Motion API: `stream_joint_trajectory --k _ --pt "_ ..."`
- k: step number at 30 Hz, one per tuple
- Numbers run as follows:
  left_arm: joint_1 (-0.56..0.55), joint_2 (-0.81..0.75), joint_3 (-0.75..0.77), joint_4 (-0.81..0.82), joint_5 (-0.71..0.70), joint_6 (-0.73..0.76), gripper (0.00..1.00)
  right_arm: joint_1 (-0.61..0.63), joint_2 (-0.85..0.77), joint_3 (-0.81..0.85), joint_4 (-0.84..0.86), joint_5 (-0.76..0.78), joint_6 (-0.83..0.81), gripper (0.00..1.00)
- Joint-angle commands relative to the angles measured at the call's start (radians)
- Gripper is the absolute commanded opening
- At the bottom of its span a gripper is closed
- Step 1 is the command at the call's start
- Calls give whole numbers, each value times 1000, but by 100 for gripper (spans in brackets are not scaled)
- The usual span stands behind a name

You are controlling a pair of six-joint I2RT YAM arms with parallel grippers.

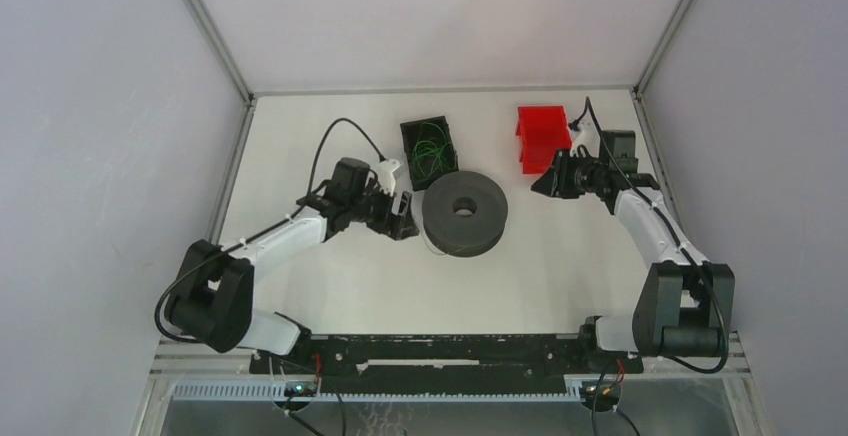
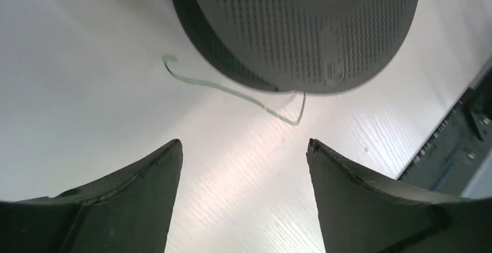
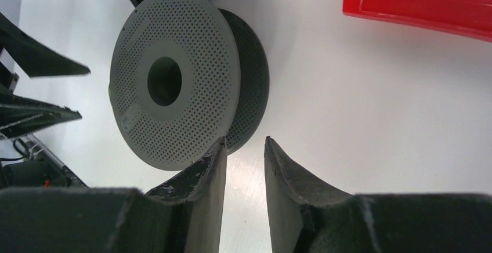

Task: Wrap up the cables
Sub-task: Wrap the cable around the cable reel.

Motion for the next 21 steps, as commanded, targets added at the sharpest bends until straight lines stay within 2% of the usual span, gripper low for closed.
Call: stream_joint_trajectory --k 1,8,18,21 --pt "9 -8 -72 123 125 -208 80 -10 -33 26 -10 48 -41 38" --pt "10 103 -40 214 150 -306 66 -42 -31 8 6 55 -39 38" --pt "8 206 0 248 133 -351 48 -48 10 4 21 31 -36 37" --pt "9 245 19 276 136 -375 39 -54 14 2 25 20 -33 36"
